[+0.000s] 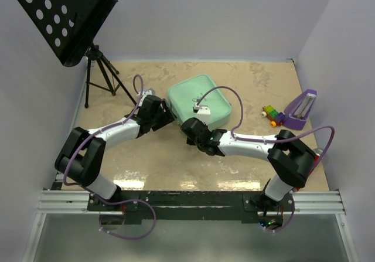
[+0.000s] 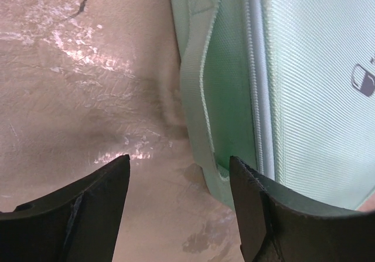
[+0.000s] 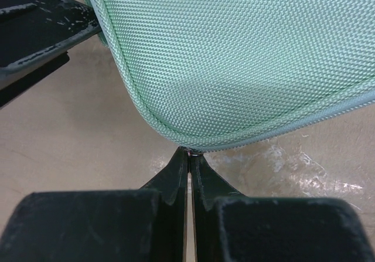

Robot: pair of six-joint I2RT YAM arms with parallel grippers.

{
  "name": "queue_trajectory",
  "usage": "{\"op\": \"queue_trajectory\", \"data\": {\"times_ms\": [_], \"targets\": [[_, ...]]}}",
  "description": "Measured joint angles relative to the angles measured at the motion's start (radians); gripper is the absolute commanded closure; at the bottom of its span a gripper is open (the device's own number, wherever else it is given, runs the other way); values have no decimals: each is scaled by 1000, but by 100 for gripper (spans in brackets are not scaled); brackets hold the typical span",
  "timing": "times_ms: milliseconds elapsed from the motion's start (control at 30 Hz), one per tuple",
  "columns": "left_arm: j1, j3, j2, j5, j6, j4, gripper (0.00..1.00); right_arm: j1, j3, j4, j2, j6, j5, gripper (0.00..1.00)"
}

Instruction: Organize the medicine kit

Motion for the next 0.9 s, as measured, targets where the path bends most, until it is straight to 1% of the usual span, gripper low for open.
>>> {"op": "queue_trajectory", "data": {"times_ms": [100, 167, 200, 233, 300, 433, 500, 533, 567, 733, 900], "targets": [[0, -6, 24, -19, -26, 36, 27, 2, 2, 0, 2, -1, 0, 100], [0, -6, 40, -31, -31, 61, 31, 2, 2, 0, 2, -3, 0, 100], [0, -6, 47, -35, -32, 69, 35, 2, 2, 0, 2, -3, 0, 100], [0, -5, 57, -41, -33, 76, 44, 2, 2, 0, 2, -3, 0, 100], [0, 0, 84, -47, -37, 87, 56, 2, 2, 0, 2, -4, 0, 100], [-1, 3, 122, -45, -48, 123, 73, 3, 2, 0, 2, -3, -1, 100], [-3, 5, 122, -42, -49, 138, 86, 4, 2, 0, 2, -3, -1, 100], [-5, 6, 122, -41, -51, 142, 95, 5, 2, 0, 2, -3, -1, 100], [-6, 8, 123, -38, -50, 146, 100, 5, 2, -1, 2, -3, -1, 100], [-6, 37, 131, -32, -23, 121, 100, 7, -2, -8, -8, -8, 1, 100], [-3, 113, 159, -7, 42, 28, 100, 6, -29, -11, -40, -35, 24, 100]]}}
